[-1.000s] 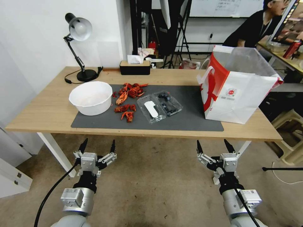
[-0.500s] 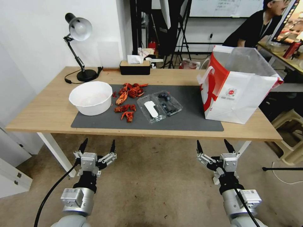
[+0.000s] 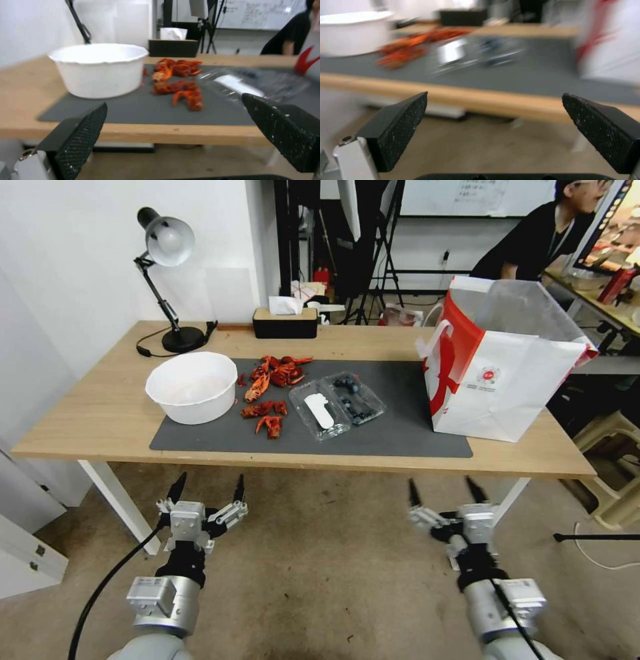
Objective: Close the takeout container lid, then place the container into the takeout bag.
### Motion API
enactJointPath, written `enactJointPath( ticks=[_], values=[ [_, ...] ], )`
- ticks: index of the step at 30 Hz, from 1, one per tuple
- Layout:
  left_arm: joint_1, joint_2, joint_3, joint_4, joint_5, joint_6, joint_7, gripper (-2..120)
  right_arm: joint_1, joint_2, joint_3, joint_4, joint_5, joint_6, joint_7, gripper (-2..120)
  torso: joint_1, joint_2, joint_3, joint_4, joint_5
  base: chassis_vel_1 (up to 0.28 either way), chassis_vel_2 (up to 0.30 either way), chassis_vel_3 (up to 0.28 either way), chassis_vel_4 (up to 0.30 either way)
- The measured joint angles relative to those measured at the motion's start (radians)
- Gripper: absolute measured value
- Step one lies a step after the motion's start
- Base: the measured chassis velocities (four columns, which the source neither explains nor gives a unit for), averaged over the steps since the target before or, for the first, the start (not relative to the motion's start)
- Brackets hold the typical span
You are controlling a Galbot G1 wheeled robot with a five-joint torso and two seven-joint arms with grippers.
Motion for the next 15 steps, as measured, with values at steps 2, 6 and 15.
enactJointPath(
  ticks=[2, 6, 15],
  values=[
    [0.003, -0.001, 0.028, -0.041, -0.083, 0.049, -0.019, 100, 0.0, -0.002, -0.029, 0.003, 0.014, -0.028, -0.019, 100, 0.0, 0.0, 0.0, 0.0, 0.0, 0.0, 0.0, 0.0, 0.0],
    [0.005, -0.005, 0.049, -0.053, -0.144, 0.055, -0.019, 100, 0.001, -0.004, -0.033, 0.003, 0.016, -0.03, -0.021, 100, 0.0, 0.0, 0.0, -0.0002, -0.0001, 0.0, 0.0, 0.0, 0.0],
    [0.008, -0.006, 0.048, -0.044, -0.142, 0.048, -0.005, 100, 0.004, -0.007, -0.032, -0.002, 0.014, -0.026, -0.019, 100, 0.0, 0.0, 0.0, -0.0002, 0.0, 0.0, 0.0, 0.0, 0.0]
  ],
)
